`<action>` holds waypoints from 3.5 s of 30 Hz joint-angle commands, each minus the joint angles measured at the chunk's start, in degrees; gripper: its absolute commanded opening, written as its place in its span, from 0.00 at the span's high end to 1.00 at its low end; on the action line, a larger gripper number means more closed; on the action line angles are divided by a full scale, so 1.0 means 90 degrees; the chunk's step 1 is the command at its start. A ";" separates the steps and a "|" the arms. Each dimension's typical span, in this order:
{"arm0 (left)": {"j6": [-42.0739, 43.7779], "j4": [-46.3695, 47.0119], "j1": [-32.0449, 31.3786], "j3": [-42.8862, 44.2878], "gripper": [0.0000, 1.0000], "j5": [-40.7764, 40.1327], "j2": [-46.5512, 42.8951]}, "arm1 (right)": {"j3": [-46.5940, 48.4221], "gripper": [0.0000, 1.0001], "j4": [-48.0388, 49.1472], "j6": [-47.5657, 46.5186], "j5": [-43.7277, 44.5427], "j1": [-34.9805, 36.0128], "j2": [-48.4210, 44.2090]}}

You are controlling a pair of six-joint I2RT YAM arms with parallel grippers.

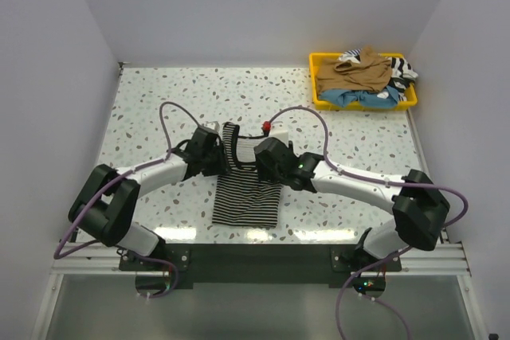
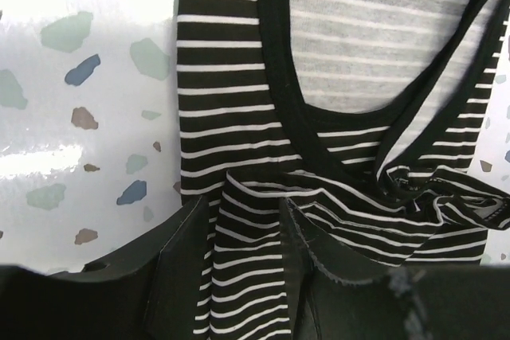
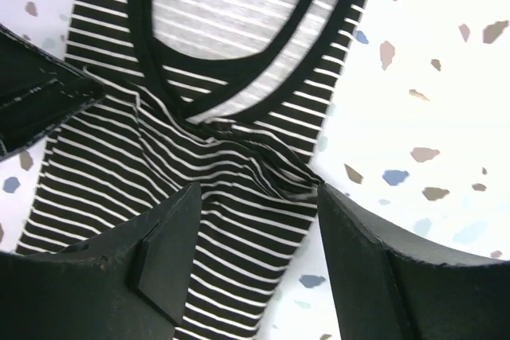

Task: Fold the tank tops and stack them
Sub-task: Fold the tank top

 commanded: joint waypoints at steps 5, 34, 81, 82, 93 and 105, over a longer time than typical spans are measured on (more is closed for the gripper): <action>0.0501 0.0030 -0.0135 0.0516 0.56 -0.0020 0.0310 | -0.0408 0.36 -0.0234 0.0144 0.0279 -0.0024 -0.0173; 0.0560 -0.0370 -0.0155 0.0604 1.00 -0.0703 -0.0216 | -0.0195 0.95 0.0597 0.0007 -0.0211 -0.0494 0.0765; -0.0064 -0.0391 -0.0193 0.0673 0.58 -0.0647 -0.0872 | 0.0440 0.68 0.1007 -0.0217 -0.0474 -0.0532 0.0813; -0.0143 -0.0303 -0.0242 0.0557 0.64 -0.0394 -0.0813 | 0.0479 0.69 0.1017 -0.0217 -0.0513 -0.0532 0.1036; -0.1100 0.0430 -0.0243 -0.0606 0.76 -0.0957 -0.0179 | 0.0509 0.65 0.1339 -0.0305 -0.0894 -0.0669 0.2141; -0.1393 0.0782 -0.0545 -0.1427 0.78 -0.0518 -0.0363 | -0.0994 0.61 0.1047 0.0319 -0.0602 -0.0669 0.1108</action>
